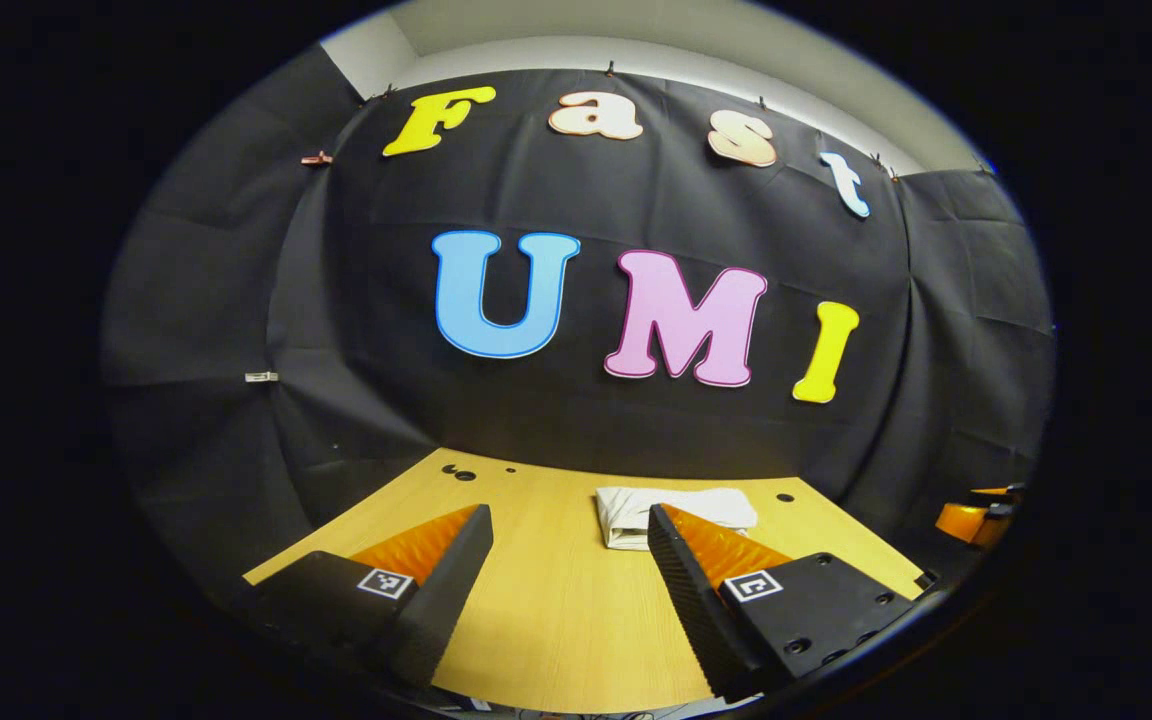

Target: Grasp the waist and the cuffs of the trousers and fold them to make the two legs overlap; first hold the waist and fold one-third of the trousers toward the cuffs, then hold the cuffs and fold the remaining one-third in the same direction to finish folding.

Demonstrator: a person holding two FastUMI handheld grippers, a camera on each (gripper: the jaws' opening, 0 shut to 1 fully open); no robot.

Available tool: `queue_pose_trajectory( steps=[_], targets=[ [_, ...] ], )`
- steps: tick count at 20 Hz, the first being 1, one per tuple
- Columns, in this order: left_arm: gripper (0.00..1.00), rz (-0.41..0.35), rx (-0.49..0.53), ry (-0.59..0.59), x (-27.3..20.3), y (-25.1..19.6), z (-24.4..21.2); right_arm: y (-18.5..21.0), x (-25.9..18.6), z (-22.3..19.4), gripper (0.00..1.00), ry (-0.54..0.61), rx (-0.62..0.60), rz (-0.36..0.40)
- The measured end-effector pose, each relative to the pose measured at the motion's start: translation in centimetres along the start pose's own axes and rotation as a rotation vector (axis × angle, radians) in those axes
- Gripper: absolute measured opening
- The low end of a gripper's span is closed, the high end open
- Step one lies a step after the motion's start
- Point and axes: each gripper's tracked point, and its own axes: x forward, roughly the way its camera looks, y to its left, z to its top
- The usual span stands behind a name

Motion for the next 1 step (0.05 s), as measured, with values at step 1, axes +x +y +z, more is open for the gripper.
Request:
queue_pose_trajectory(
  steps=[1],
  targets=[
    [0.97, 0.020, 0.004, -0.001, 0.04, 0.43, -0.17, 0.36, -0.32, -0.41, 0.99, 0.008, 0.001, 0.006]
  ],
)
